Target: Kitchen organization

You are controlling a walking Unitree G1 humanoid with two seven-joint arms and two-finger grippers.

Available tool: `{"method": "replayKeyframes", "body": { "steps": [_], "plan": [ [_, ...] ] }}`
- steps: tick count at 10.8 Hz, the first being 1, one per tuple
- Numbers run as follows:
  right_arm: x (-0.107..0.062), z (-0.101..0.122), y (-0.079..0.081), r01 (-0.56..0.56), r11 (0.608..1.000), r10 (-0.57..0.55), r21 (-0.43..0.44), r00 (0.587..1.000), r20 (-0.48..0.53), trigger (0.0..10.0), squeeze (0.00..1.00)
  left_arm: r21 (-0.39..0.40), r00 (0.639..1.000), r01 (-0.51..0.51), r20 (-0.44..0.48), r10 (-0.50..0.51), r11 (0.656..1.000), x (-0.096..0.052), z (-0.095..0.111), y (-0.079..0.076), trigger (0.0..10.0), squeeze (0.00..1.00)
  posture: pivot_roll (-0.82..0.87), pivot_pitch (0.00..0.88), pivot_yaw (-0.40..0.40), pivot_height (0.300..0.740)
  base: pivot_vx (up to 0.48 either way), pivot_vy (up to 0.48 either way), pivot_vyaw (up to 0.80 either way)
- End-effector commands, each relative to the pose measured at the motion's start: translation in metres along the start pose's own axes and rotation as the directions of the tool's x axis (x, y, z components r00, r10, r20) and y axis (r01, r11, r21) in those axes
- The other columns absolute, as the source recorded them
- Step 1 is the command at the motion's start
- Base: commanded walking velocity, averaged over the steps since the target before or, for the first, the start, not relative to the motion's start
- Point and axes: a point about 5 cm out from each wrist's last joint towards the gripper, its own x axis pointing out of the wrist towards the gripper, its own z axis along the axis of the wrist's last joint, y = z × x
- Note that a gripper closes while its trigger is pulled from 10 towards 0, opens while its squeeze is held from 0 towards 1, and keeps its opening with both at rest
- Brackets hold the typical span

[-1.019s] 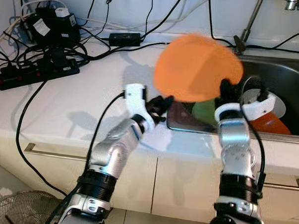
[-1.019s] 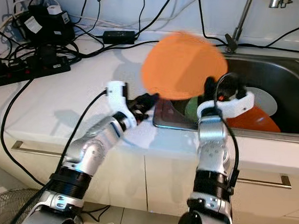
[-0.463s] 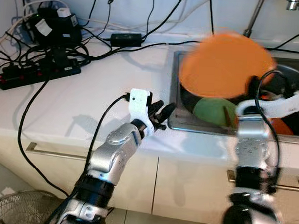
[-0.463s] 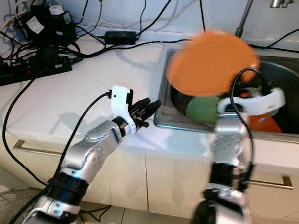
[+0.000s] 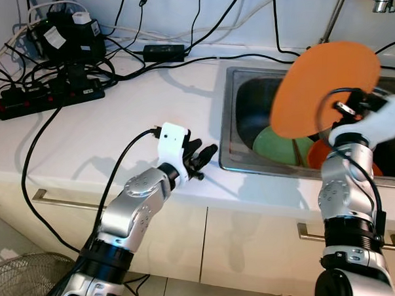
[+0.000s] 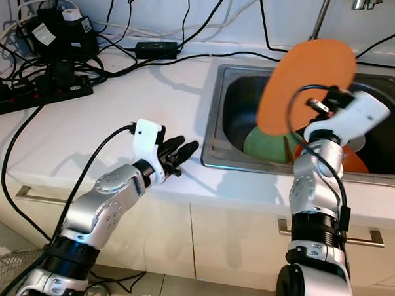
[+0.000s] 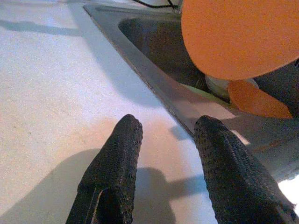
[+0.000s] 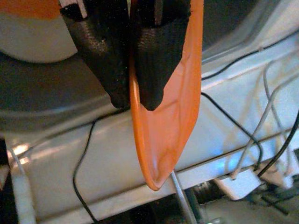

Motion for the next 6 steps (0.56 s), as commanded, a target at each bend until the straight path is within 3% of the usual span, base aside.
{"method": "replayKeyframes", "body": {
  "steps": [1,3,6],
  "plan": [
    [0.005,0.01,0.016,-0.064,0.995,0.069,-0.076,0.996,0.065,10.0,0.0,0.024,1.0,0.016,-0.005,-0.016,1.0,-0.002,0.002,-0.004,10.0,0.0,0.1,0.0,0.055,0.74,0.0,0.0,0.0],
    [-0.002,-0.011,0.028,-0.14,0.975,0.142,-0.172,0.99,-0.001,10.0,0.0,0.07,0.999,0.026,-0.028,-0.024,0.997,-0.005,0.001,-0.006,10.0,0.0,0.11,0.0,0.051,0.74,0.0,0.0,0.0],
    [-0.015,-0.04,0.033,-0.192,0.96,0.175,-0.205,0.98,-0.097,10.0,0.0,0.136,0.998,0.041,-0.049,-0.034,0.99,-0.007,0.0,-0.009,10.0,0.0,0.12,0.0,0.052,0.74,0.0,0.0,0.0]
  ]
}}
